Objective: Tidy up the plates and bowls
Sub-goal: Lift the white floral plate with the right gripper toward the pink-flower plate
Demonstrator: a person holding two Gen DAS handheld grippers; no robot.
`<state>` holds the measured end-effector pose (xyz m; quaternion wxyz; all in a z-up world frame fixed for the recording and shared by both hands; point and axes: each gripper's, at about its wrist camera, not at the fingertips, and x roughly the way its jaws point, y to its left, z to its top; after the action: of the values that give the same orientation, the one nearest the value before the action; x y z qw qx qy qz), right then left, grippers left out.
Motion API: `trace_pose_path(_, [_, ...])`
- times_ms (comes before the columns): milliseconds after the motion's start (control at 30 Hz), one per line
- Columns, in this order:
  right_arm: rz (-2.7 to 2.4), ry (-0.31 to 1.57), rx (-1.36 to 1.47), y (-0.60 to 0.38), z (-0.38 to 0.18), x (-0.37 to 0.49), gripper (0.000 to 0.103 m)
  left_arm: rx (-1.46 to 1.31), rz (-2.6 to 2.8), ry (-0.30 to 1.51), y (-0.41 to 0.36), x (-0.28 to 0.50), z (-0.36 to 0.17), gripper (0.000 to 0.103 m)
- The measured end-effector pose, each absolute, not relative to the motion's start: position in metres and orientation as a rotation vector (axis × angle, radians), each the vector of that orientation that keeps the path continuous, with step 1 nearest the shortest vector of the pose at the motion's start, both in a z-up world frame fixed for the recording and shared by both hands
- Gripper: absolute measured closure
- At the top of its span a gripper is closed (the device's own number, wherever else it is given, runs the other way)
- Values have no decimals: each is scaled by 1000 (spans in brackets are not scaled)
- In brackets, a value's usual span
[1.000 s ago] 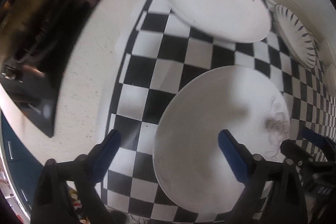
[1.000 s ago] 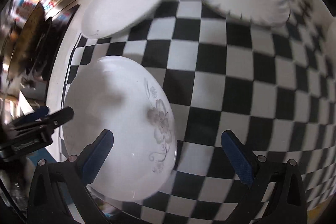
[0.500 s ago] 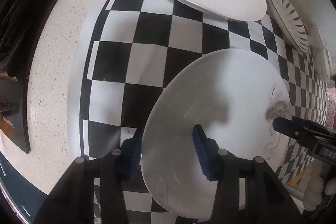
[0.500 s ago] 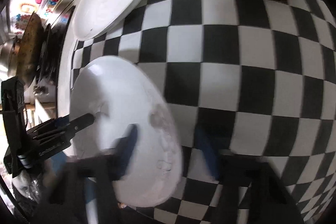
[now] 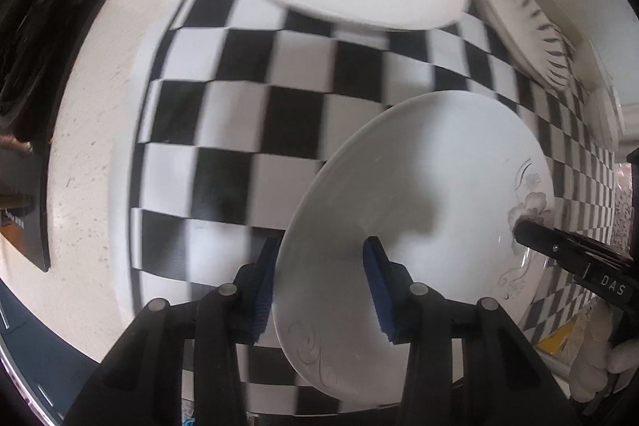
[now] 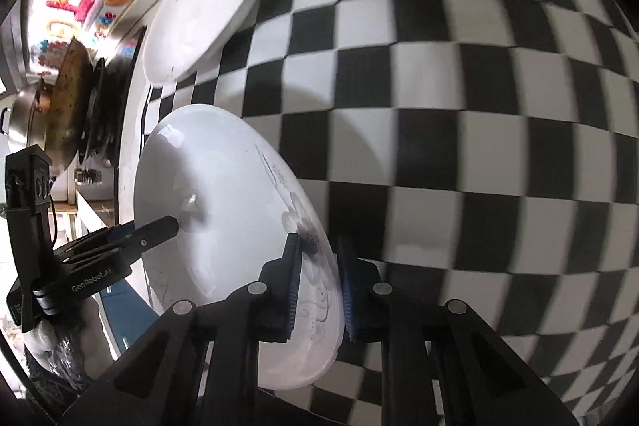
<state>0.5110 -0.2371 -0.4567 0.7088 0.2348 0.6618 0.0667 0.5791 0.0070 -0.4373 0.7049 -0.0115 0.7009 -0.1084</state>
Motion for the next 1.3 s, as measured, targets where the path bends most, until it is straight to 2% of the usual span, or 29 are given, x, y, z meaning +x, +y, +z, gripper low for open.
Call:
trace_pose_path(267, [48, 1412, 563, -318, -429, 484, 83, 51, -357, 1541, -79, 575, -427, 64])
trace_pose_path(633, [-71, 1426, 633, -392, -454, 454, 82, 157, -428, 1612, -166, 578, -457, 64])
trace_pose_path(1300, [-56, 1456, 710, -405, -475, 447, 81, 200, -345, 1604, -194, 571, -460, 64])
